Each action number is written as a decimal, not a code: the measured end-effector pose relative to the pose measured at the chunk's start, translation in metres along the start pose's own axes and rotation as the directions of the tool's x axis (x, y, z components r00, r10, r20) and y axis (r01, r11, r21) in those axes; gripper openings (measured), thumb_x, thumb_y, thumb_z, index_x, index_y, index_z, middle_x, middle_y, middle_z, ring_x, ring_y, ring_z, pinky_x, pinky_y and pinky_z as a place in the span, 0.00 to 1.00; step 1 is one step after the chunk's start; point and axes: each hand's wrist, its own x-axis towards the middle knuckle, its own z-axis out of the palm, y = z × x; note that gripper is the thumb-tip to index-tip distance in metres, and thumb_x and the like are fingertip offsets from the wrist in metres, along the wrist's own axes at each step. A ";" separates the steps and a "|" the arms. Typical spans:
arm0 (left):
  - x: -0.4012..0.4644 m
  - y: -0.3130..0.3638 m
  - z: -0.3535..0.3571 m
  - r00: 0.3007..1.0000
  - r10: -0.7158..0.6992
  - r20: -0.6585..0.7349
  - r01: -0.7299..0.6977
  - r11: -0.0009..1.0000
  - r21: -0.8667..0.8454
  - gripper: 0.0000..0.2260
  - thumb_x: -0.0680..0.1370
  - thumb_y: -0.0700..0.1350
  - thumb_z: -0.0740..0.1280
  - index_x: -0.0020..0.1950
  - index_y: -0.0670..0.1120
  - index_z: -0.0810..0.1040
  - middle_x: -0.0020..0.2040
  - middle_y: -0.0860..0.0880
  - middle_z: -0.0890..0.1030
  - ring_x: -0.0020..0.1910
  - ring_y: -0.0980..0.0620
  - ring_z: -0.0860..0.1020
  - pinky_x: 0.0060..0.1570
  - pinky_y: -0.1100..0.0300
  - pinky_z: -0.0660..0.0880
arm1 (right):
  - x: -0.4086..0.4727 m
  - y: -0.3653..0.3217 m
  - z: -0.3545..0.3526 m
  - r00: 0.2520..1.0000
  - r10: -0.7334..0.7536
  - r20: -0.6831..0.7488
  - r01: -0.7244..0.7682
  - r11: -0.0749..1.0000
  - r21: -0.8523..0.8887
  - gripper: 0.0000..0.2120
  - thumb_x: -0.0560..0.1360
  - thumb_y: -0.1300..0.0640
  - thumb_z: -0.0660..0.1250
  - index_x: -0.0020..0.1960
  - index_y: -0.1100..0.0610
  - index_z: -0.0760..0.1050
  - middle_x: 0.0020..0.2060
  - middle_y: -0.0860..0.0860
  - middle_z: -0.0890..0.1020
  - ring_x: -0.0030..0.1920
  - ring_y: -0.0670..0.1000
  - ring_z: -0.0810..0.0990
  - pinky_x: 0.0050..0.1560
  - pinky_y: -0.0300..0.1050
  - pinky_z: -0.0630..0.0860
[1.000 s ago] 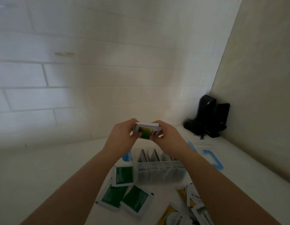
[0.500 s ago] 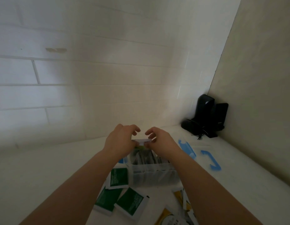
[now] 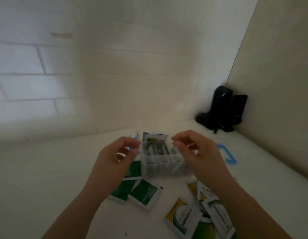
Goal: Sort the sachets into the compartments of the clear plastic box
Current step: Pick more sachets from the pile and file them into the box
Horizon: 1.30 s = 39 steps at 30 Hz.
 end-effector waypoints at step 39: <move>-0.052 0.037 0.110 0.916 -0.151 0.371 0.226 0.960 -0.167 0.07 0.72 0.46 0.68 0.41 0.60 0.76 0.41 0.61 0.82 0.43 0.66 0.79 0.46 0.67 0.77 | -0.092 0.052 -0.013 0.797 0.603 -0.028 -0.445 0.618 0.648 0.03 0.73 0.61 0.65 0.45 0.54 0.75 0.34 0.49 0.82 0.36 0.47 0.83 0.33 0.39 0.80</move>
